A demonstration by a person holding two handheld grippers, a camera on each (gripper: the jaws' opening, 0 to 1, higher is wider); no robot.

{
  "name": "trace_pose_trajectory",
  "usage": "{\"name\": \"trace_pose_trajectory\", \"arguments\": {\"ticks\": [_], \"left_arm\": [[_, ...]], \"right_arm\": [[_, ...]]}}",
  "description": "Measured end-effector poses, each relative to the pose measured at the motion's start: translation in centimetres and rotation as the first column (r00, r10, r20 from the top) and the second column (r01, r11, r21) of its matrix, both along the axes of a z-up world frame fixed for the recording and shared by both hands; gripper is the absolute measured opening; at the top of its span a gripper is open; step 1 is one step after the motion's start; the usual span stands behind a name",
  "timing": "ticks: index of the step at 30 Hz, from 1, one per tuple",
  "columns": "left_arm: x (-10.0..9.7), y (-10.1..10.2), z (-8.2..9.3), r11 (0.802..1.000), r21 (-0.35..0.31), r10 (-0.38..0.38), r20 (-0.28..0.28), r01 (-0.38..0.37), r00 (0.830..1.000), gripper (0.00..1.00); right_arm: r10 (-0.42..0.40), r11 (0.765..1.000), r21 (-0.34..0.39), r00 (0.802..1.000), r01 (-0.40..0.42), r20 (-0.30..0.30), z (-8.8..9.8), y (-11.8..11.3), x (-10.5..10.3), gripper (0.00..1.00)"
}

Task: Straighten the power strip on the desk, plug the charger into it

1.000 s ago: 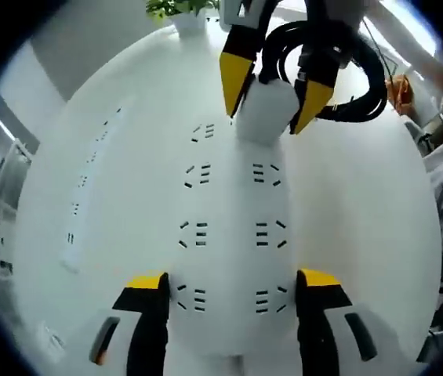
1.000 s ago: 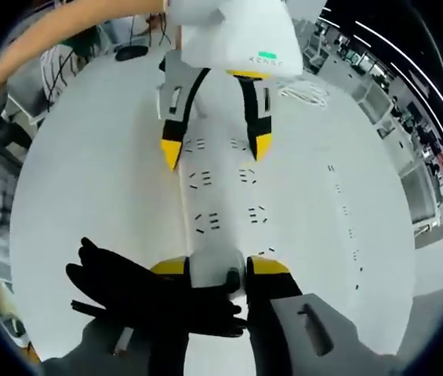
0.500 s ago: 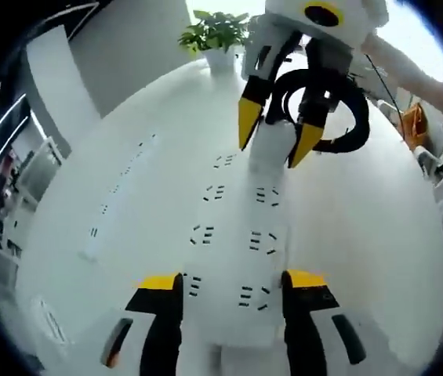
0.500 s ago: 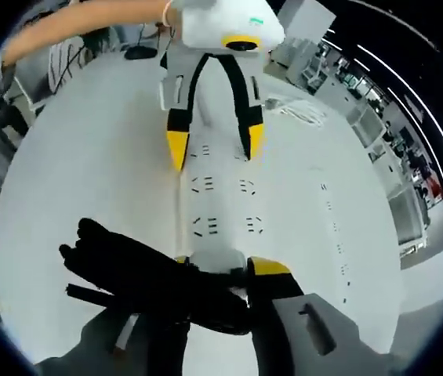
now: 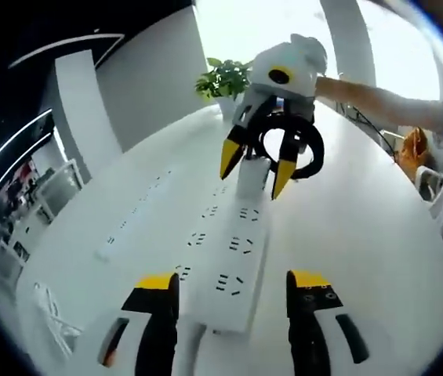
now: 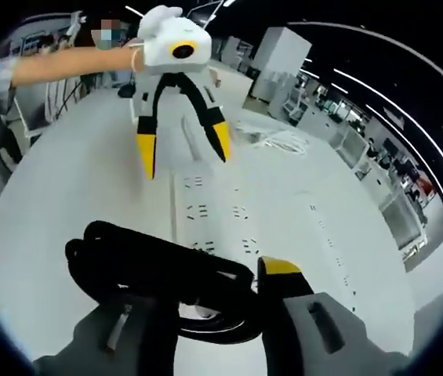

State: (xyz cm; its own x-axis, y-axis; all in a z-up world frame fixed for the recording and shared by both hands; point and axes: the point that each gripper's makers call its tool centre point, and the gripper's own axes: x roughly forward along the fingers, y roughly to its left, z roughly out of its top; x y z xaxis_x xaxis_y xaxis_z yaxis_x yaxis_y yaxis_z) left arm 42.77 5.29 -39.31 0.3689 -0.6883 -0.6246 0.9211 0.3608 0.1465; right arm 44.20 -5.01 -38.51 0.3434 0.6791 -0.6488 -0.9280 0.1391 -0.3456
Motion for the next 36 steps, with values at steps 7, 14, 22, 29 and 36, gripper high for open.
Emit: {"name": "trace_pose_trajectory", "arguments": {"ticks": [7,14,22,29,36], "left_arm": [[-0.2,-0.2,1.9,0.994,-0.103,0.031,0.062,-0.024,0.998,0.54],[-0.8,0.1,4.3,0.958,-0.279,0.084,0.069,-0.061,0.994,0.57],[-2.0,1.2,5.3,0.935,-0.347,0.114,0.099,-0.074,0.989,0.58],[-3.3,2.5,5.7,0.933,-0.351,0.137,0.14,-0.08,0.981,0.58],[-3.9,4.3,5.3,0.933,-0.339,0.183,0.159,-0.12,0.97,0.59]], "right_arm": [[-0.025,0.996,0.089,1.0,0.026,-0.014,1.0,-0.2,0.0,0.36],[-0.035,0.99,0.134,0.999,0.037,-0.018,1.6,-0.7,-0.3,0.35],[-0.047,0.983,0.179,0.999,0.047,-0.007,2.6,-1.4,0.0,0.36],[-0.065,0.961,0.27,0.998,0.065,-0.008,4.2,-2.2,-0.1,0.35],[-0.107,0.946,0.306,0.994,0.104,-0.006,4.7,-4.0,-0.4,0.34]]}}
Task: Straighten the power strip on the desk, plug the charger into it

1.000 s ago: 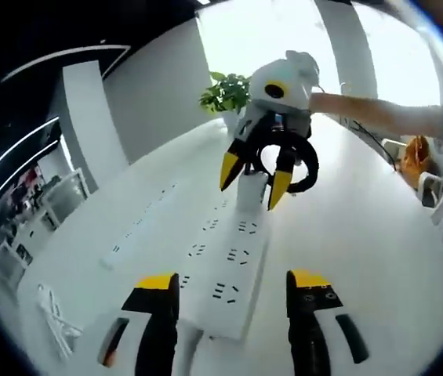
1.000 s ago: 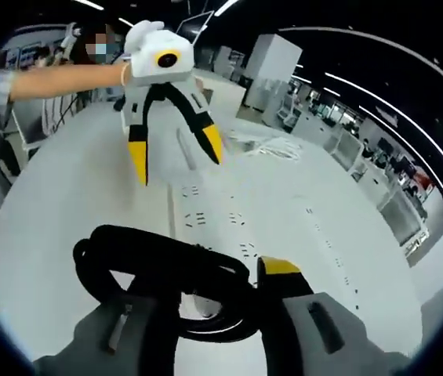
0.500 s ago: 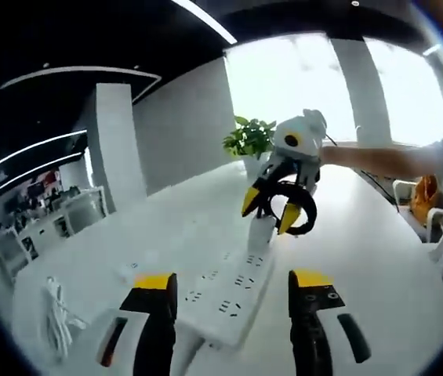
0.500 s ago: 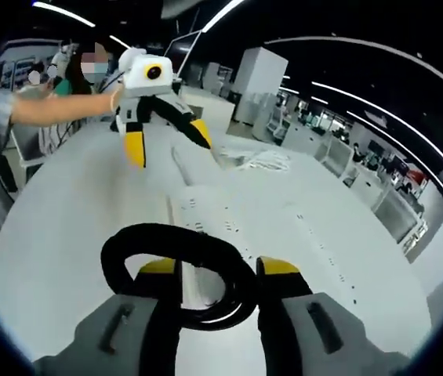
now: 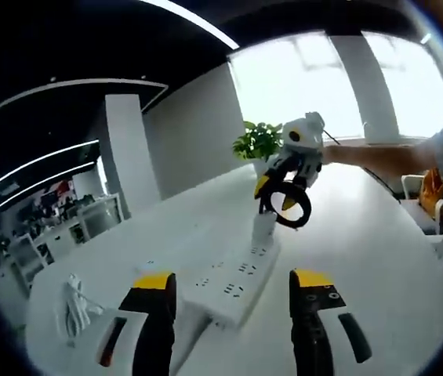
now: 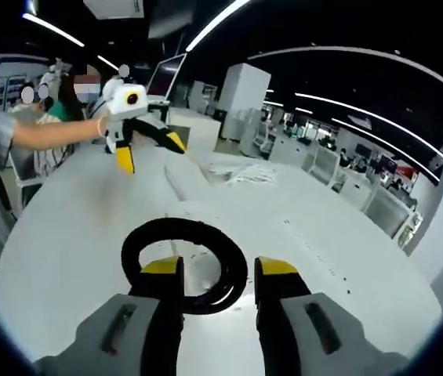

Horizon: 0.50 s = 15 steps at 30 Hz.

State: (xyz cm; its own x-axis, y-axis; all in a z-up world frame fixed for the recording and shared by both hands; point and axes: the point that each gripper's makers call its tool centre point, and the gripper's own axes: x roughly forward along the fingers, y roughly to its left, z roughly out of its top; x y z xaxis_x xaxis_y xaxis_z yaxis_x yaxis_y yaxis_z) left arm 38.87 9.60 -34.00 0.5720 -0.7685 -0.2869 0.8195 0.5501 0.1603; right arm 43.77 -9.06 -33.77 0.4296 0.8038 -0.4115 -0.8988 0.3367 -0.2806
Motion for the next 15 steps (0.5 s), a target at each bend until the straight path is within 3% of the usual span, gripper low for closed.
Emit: {"name": "trace_pose_trajectory", "arguments": {"ticks": [8,15], "left_arm": [[-0.5,1.8,-0.1,0.996,-0.057,0.063,-0.015,-0.064,0.998,0.59],[-1.3,2.4,-0.1,0.993,-0.072,0.09,0.019,-0.089,0.996,0.61]], "right_arm": [[-0.042,0.997,0.057,0.999,0.041,0.011,0.6,-2.1,-0.6,0.34],[-0.063,0.992,0.113,0.998,0.059,0.03,1.0,-3.7,-2.4,0.34]]}}
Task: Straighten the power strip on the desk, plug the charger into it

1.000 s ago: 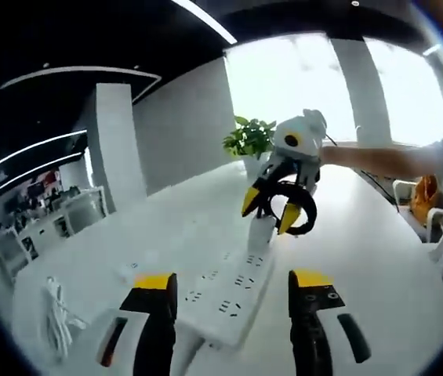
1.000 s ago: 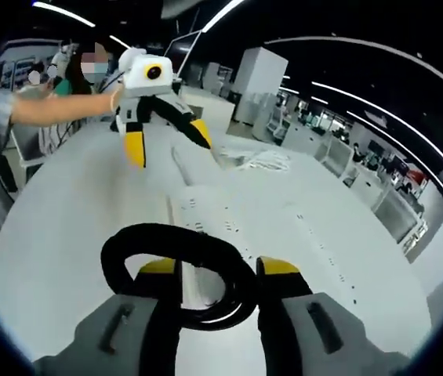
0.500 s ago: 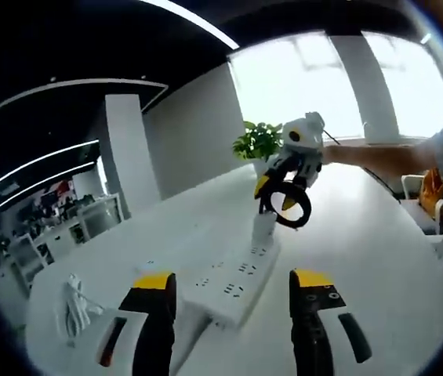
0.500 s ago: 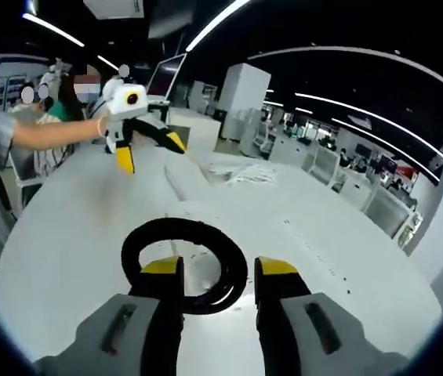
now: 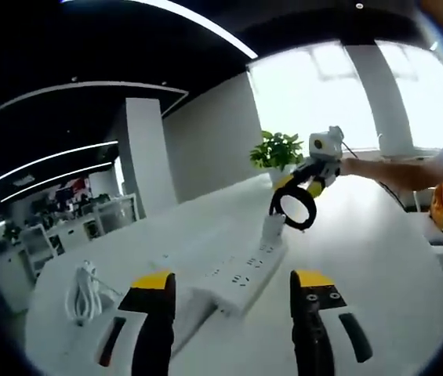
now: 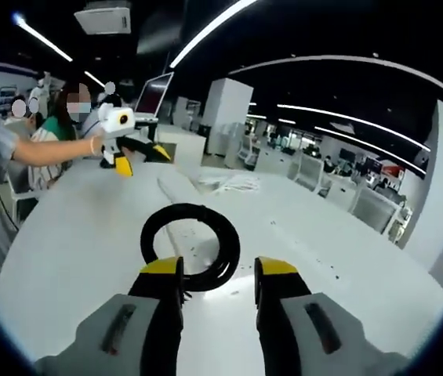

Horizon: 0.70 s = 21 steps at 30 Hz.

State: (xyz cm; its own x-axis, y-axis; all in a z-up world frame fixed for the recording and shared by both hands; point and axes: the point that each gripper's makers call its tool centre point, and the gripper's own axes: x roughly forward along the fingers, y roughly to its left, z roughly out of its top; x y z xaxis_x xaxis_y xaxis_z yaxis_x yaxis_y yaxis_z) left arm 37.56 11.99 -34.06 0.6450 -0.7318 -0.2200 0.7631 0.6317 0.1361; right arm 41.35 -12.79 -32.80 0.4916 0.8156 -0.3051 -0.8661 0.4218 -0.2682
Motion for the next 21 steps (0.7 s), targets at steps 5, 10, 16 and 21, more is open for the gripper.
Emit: {"name": "trace_pose_trajectory", "arguments": {"ticks": [5,10,16,21], "left_arm": [[-0.6,0.3,0.8,0.999,-0.028,0.024,0.049,-0.022,0.999,0.63],[-1.4,0.3,1.4,0.998,-0.053,0.045,0.071,-0.041,0.996,0.79],[-2.1,0.5,1.0,0.995,-0.037,0.09,0.044,-0.089,0.995,0.96],[-3.3,0.8,1.4,0.993,-0.057,0.105,0.073,-0.101,0.992,0.99]], "right_arm": [[-0.013,0.999,0.039,1.0,0.013,0.006,0.0,-0.9,-1.3,0.39],[-0.037,0.995,0.089,0.999,0.035,0.014,0.3,-1.5,-2.3,0.47],[-0.056,0.994,0.1,0.998,0.054,0.021,0.2,-1.6,-3.3,0.6],[-0.061,0.99,0.126,0.998,0.058,0.018,0.4,-1.3,-4.7,0.67]]}}
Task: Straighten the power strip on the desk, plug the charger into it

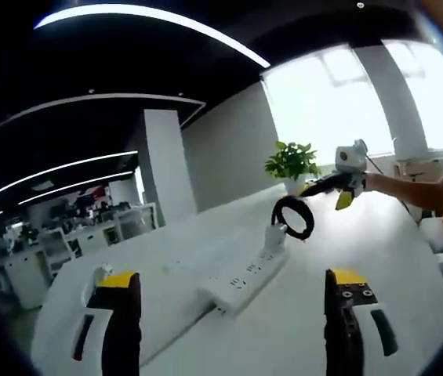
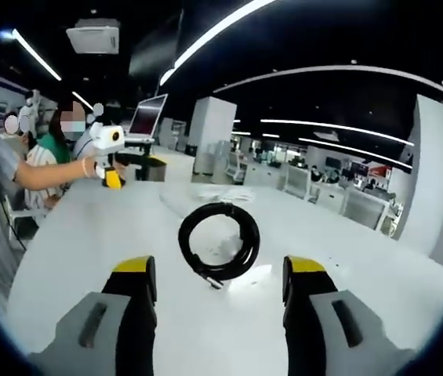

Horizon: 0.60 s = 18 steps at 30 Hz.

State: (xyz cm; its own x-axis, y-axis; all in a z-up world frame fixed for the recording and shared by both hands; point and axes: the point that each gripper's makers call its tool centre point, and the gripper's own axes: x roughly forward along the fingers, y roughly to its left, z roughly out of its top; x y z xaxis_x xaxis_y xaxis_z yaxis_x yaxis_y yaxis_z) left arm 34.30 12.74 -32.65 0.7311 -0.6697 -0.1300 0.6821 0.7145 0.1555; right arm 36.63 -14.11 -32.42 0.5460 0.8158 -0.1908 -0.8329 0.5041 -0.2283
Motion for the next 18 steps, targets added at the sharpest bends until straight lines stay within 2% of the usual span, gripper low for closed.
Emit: {"name": "trace_pose_trajectory", "arguments": {"ticks": [3,8,13,18], "left_arm": [[-0.8,0.2,0.7,1.0,-0.014,0.017,0.052,-0.016,0.998,0.99],[-2.3,0.4,1.1,0.998,-0.043,0.044,0.083,-0.04,0.996,0.99],[-3.8,0.6,1.8,0.994,-0.08,0.088,0.111,-0.079,0.99,0.99],[-5.6,0.4,2.5,0.984,-0.144,0.12,0.119,-0.102,0.986,0.99]], "right_arm": [[-0.007,0.999,0.035,1.0,0.007,0.01,0.7,0.1,-1.0,0.72],[-0.046,0.984,0.176,0.998,0.039,0.031,3.2,-0.1,-2.9,0.8],[-0.072,0.978,0.201,0.996,0.062,0.045,3.8,-0.4,-4.7,0.87],[-0.108,0.961,0.26,0.992,0.088,0.063,4.4,-0.4,-6.7,0.92]]}}
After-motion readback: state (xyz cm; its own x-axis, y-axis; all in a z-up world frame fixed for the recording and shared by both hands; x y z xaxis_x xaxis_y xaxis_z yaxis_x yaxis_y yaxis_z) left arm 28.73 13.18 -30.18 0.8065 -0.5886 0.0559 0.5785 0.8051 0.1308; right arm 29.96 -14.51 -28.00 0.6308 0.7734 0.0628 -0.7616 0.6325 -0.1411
